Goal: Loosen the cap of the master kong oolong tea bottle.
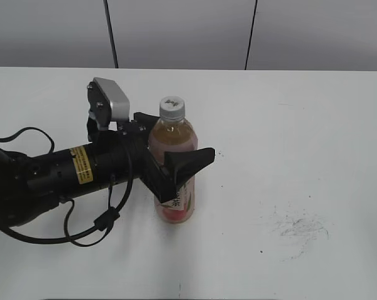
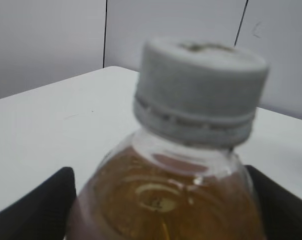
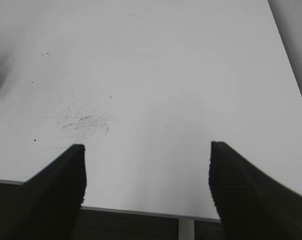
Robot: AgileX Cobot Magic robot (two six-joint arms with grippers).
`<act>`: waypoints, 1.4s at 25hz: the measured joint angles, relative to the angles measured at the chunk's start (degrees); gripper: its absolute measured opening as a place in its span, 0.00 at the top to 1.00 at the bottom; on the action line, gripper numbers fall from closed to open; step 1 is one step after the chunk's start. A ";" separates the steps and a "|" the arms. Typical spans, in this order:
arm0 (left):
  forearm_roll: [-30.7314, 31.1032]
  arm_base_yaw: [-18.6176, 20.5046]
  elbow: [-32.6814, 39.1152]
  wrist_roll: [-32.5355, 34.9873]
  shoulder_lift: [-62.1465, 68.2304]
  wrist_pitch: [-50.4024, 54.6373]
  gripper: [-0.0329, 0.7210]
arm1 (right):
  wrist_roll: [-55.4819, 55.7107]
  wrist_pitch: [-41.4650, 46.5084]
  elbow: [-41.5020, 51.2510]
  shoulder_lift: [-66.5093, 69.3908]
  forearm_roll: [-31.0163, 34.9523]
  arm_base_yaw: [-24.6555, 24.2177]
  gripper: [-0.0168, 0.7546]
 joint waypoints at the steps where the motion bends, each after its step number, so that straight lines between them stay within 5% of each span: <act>1: 0.00 0.00 0.00 0.06 0.00 0.00 0.22 | 0.00 0.00 0.00 0.00 0.00 0.00 0.23; 5: 0.06 -0.06 -0.04 0.89 0.00 -0.06 0.37 | 0.00 0.00 0.00 0.00 0.00 0.00 0.23; 24: 8.31 -0.06 0.45 0.09 -3.88 3.25 0.37 | 0.00 0.00 0.00 0.00 0.00 0.00 0.23; 35: 6.97 -0.06 5.63 -0.44 -4.80 1.25 0.37 | 0.00 0.00 0.00 0.00 0.00 0.00 0.23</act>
